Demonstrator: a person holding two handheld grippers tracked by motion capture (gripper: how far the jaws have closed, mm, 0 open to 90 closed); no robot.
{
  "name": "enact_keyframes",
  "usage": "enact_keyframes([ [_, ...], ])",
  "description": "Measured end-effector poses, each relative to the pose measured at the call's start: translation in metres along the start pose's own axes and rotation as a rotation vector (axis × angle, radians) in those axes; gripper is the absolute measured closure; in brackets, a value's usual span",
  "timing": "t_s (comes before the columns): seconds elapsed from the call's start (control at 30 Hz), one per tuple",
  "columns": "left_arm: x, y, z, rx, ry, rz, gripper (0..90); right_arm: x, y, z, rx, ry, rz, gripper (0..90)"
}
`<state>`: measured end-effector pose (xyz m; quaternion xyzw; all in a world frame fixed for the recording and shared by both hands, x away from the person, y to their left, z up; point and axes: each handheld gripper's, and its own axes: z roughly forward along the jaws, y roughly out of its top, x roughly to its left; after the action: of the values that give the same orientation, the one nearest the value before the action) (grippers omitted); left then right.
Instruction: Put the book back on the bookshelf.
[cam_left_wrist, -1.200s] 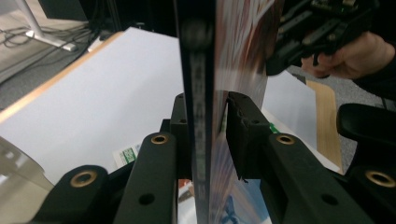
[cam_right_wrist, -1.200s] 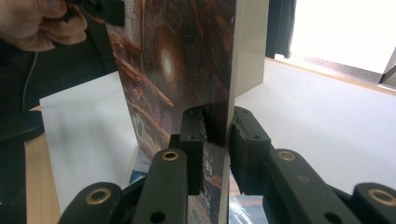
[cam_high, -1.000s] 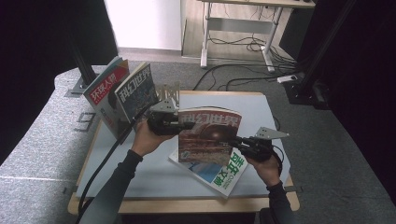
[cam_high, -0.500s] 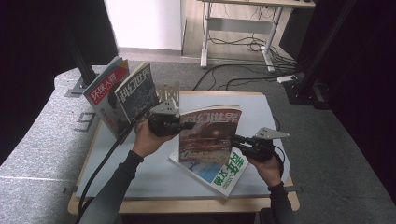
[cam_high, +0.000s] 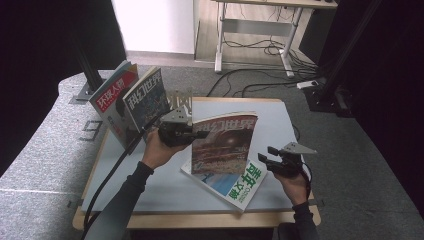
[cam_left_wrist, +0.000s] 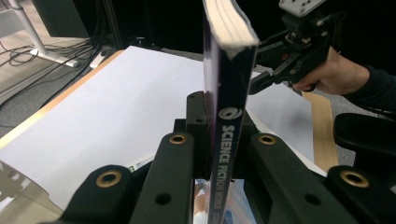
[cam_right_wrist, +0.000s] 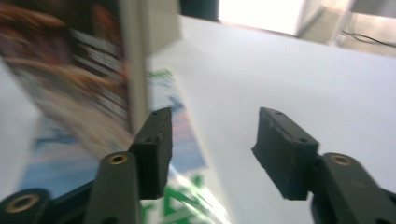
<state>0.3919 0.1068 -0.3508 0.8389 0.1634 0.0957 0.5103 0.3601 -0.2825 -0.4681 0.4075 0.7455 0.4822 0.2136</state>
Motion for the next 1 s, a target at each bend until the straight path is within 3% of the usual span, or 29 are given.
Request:
enact_keyframes([
  [0.1,0.001,0.000,0.001,-0.002,0.000,-0.008,83.8,-0.007,-0.006,0.000,0.022,-0.032,0.019,39.0],
  [0.17,0.002,0.000,0.001,-0.005,0.000,-0.017,83.8,-0.015,-0.013,0.001,0.065,-0.088,0.026,32.3],
  [0.33,0.005,0.001,0.001,-0.008,0.006,-0.033,83.9,-0.022,-0.023,0.004,0.127,-0.152,0.013,24.7],
  [0.6,0.009,0.002,-0.004,-0.016,0.025,-0.061,83.9,-0.030,-0.036,0.012,0.200,-0.195,0.025,16.7],
  [0.73,0.011,0.004,-0.007,-0.018,0.034,-0.079,83.9,-0.035,-0.045,0.017,0.239,-0.209,0.060,13.2],
  [1.0,0.017,0.006,-0.013,-0.029,0.040,-0.109,84.0,-0.041,-0.051,0.018,0.236,-0.221,0.093,12.9],
])
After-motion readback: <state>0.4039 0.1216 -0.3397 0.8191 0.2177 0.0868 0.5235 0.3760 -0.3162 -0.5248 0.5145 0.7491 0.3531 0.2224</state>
